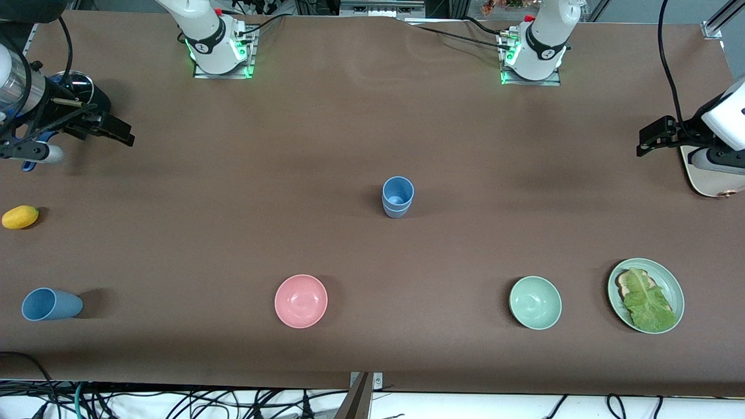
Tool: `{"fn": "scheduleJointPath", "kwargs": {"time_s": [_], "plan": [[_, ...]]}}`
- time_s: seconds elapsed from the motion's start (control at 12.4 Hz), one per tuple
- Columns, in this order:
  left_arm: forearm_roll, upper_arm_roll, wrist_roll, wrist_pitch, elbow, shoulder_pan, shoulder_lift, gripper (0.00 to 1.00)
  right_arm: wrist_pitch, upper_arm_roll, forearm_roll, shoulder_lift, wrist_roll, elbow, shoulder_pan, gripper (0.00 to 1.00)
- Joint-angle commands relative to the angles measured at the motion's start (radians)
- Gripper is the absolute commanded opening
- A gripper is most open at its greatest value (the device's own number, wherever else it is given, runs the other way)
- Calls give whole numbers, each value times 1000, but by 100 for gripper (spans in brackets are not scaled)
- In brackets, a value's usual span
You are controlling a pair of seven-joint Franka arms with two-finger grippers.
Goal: Stack blue cups with both arms
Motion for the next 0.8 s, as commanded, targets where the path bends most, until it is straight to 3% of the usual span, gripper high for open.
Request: {"fn": "scheduleJointPath", "kwargs": {"time_s": [0.0,0.72], "plan": [[21,6,18,11,-8,-12,-3,100,23,17,-30,-15,-24,-24,-16,100],[21,6,18,11,-8,-16,-2,100,-4,-24,-47,-12,-214,8,-19,100]]}}
